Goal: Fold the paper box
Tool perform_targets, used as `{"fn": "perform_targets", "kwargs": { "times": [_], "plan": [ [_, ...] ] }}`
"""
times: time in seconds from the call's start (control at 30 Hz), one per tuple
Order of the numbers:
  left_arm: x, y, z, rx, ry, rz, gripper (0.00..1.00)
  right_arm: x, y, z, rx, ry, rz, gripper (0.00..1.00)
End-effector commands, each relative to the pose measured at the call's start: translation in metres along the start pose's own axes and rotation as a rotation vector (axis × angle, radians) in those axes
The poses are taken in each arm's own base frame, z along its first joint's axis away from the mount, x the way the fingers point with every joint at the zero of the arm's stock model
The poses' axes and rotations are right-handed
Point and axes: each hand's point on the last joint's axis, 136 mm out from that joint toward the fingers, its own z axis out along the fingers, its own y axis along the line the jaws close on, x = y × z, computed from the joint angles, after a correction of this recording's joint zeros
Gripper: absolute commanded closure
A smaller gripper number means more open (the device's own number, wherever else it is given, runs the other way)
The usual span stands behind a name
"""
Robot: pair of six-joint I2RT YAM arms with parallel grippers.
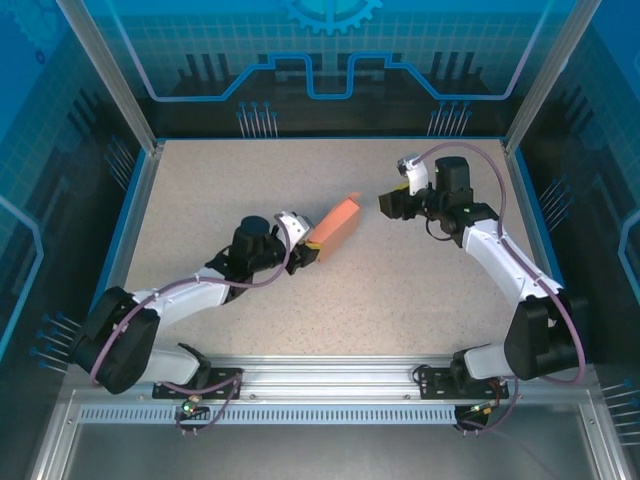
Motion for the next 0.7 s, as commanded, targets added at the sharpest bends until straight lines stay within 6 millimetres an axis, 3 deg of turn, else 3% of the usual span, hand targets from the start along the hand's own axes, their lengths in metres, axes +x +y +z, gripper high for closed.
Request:
{"fn": "perform_targets", "kwargs": {
  "times": [0.0,0.1,0.27,0.67],
  "plan": [
    [-0.009,-0.011,-0.003,0.168,-0.018,0.098,0.68,-0.008,0.009,0.002,-0.031,-0.043,-0.133,0.43],
    [-0.007,-0.004,-0.009,0.211,0.032,0.099,0.67,-0.007,0.007,0.001,-0.005,-0.052,-0.126,0.42],
    [0.000,0.005,-0.016,0.249,0.094,0.143,0.65,0.016,0.037,0.000,-0.018,-0.004,-0.220,0.38],
    [0.023,-0.017,-0.019,0.430,0.159,0.218,0.62,0.059,0.055,-0.006,-0.019,0.091,-0.346,0.42]
  ]
}}
